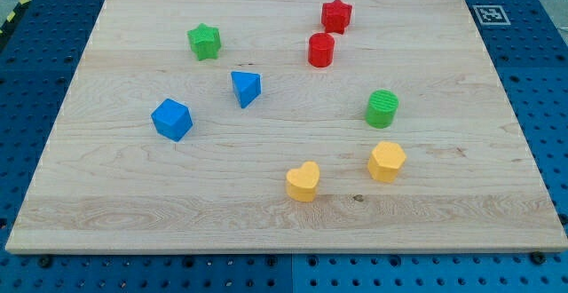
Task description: Move the red circle to the bottom of the red star
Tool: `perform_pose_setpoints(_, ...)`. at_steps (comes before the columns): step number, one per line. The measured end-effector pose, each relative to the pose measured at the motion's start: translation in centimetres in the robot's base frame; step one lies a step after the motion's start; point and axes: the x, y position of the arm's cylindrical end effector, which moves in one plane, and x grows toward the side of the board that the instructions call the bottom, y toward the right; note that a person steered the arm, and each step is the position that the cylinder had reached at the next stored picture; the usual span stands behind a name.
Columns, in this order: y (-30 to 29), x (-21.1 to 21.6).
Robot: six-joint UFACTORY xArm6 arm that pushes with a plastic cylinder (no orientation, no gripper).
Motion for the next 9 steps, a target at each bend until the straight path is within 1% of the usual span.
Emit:
perform_pose_setpoints(1,-0.1,0.0)
perform_pose_setpoints(2,-5.2,0.0)
perform_pose_setpoints(3,-8.3,0.0)
perform_pose_setpoints(4,-12.7,0.0)
perform_pose_setpoints(6,-24.7,0.0)
perform_pose_setpoints(8,-29.7,0.6)
perform_pose_setpoints(9,-29.8,1.3)
